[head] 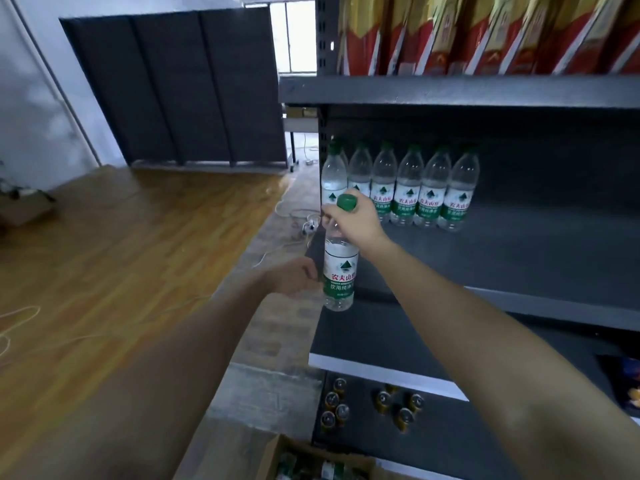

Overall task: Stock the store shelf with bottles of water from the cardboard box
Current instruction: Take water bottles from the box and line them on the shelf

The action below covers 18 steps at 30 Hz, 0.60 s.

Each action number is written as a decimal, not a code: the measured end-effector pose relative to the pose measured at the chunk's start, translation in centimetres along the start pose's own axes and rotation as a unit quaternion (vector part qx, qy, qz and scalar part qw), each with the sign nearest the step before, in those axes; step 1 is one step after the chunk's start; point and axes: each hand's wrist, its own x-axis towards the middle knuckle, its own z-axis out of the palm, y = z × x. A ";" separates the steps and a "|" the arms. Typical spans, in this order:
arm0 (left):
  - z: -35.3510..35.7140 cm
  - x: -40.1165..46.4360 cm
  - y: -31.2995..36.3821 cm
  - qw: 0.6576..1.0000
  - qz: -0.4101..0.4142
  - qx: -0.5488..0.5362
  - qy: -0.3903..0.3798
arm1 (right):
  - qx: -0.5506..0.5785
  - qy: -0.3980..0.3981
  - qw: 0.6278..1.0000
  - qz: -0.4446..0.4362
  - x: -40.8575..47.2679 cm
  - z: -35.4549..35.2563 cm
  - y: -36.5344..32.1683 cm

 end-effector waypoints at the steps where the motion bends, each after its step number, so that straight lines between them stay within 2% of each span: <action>1: -0.4 0.5 0.9 1.000 0.006 0.027 0.009 | 0.000 0.016 1.000 -0.004 0.8 -0.8 -0.1; 4: -1.2 3.0 3.7 0.999 0.015 0.040 0.017 | 0.010 0.051 0.999 0.001 3.2 -3.4 -0.3; 10: -1.3 8.0 9.1 0.994 0.060 0.094 0.002 | 0.034 0.069 0.997 0.016 8.1 -8.0 -0.6; 14: -1.3 11.3 10.6 0.997 0.058 0.044 -0.008 | -0.033 0.047 0.998 -0.036 11.2 -8.9 -0.6; 16: -0.9 12.7 11.1 0.997 0.070 0.021 0.005 | -0.070 0.031 0.996 -0.039 12.1 -9.2 -0.1; 18: -0.4 13.5 11.7 0.996 0.080 -0.034 0.027 | -0.062 0.012 0.998 -0.027 13.1 -9.7 0.8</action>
